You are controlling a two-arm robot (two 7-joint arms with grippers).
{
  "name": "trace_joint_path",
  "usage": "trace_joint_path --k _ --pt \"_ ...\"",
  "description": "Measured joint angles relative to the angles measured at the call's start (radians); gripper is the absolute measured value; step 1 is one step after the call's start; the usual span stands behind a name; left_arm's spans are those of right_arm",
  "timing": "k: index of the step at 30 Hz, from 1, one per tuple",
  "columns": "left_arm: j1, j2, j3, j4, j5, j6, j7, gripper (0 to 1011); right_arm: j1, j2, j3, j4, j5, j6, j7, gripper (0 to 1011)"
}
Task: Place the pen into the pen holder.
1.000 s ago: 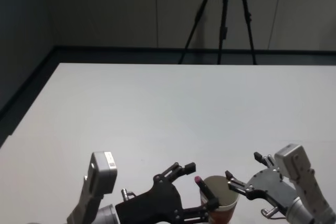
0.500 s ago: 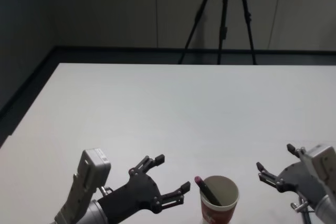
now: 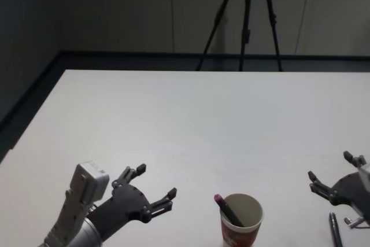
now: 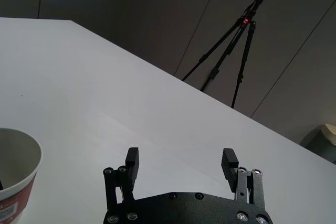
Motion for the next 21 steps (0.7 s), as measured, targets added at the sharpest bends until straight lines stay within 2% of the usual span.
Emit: trace_joint_path --k 1,5,21 --pt "0.0 0.0 0.0 0.0 0.0 0.0 0.0 1001 0.0 0.0 0.0 0.0 0.0 0.0 0.0 1001" --pt "0.004 0.008 -0.009 0.011 0.03 0.005 0.071 1001 0.0 0.003 -0.001 0.0 0.001 -0.003 -0.002 1001" --pt "0.015 0.031 -0.033 0.042 0.115 0.021 0.266 1001 0.0 0.004 -0.001 0.001 0.0 -0.002 -0.003 1001"
